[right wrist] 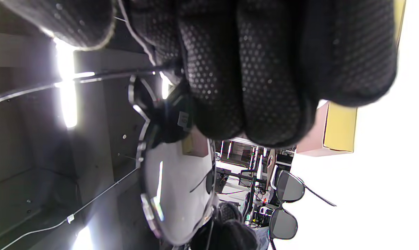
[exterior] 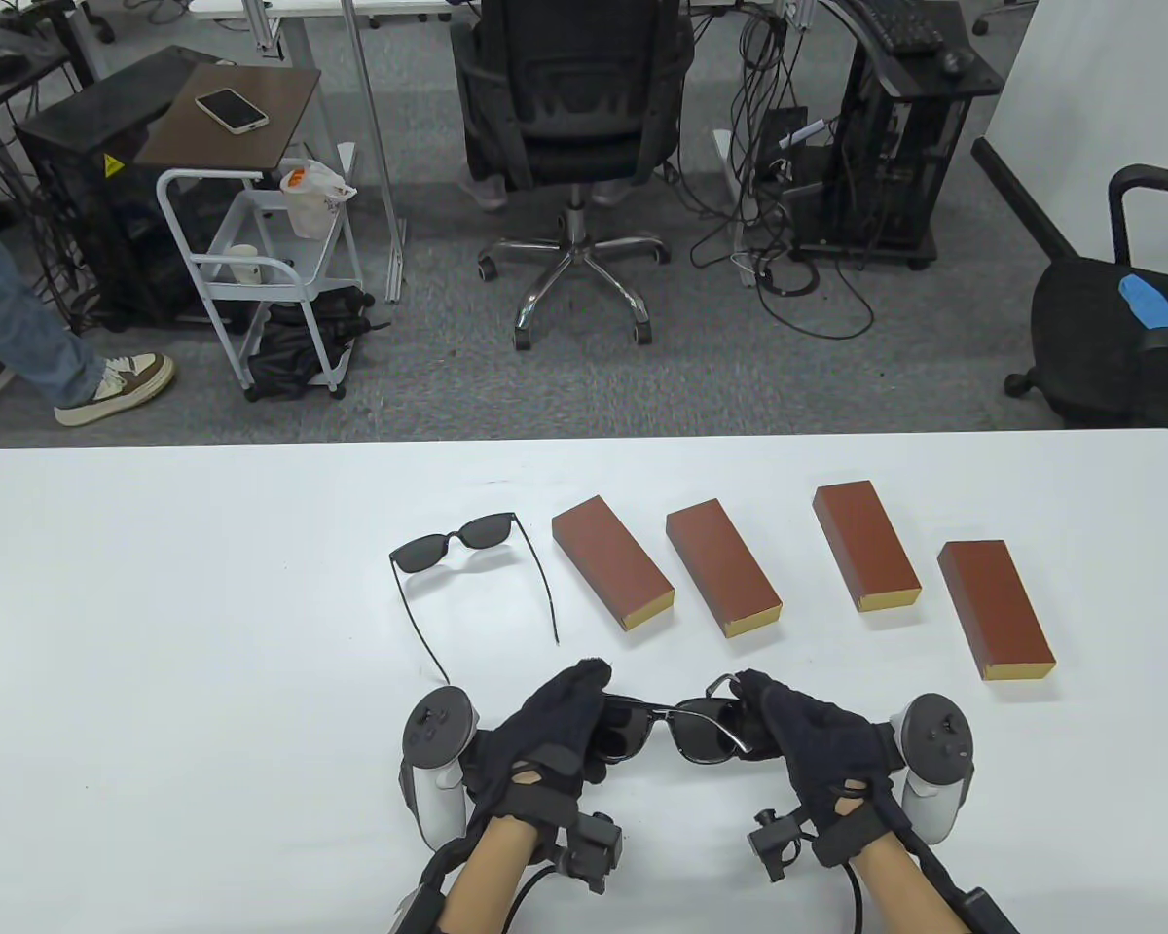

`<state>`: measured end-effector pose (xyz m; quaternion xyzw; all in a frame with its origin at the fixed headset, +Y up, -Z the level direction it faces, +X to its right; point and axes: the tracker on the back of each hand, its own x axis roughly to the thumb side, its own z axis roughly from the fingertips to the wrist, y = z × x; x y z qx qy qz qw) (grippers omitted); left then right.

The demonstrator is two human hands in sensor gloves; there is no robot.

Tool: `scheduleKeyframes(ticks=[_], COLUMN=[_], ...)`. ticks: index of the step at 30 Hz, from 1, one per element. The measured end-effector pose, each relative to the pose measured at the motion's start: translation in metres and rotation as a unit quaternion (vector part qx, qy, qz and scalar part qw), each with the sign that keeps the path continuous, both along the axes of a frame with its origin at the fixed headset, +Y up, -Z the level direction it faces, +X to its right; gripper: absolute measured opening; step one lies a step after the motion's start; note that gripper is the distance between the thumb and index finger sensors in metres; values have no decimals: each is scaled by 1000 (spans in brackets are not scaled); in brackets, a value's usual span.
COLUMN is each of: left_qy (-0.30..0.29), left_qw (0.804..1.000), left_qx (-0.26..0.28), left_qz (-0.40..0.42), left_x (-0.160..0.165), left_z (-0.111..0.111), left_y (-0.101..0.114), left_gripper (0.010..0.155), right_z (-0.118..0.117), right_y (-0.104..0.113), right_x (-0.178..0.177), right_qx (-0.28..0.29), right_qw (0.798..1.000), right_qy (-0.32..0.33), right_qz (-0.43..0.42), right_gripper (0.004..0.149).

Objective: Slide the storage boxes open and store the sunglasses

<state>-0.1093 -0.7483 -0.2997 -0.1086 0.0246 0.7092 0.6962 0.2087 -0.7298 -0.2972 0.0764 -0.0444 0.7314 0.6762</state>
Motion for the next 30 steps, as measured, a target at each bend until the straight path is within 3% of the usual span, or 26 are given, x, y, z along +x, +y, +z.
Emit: scheduleKeyframes(ticks=[9,17,21,30], left_qy=[-10,-106,-132,-170], left_qw=[1000,991,988,981], left_qx=[2,-20,-8,0], left_qz=[9,84,81,92], left_x=[3,15,18,22], left_z=[1,2,3,2], left_y=[0,-4,-3,0], left_gripper=[52,68,72,68], right_z=[2,0,-1,-1], right_y=[-1,-3,-4,0], right_x=[3,14,17,21], right_qx=[-20,-50,-66,-64], right_qw=[999,997,996,993], right_qy=[-35,-54,-51,-73], right_qz=[29,27,31,73], right_gripper=[50,50,48,45])
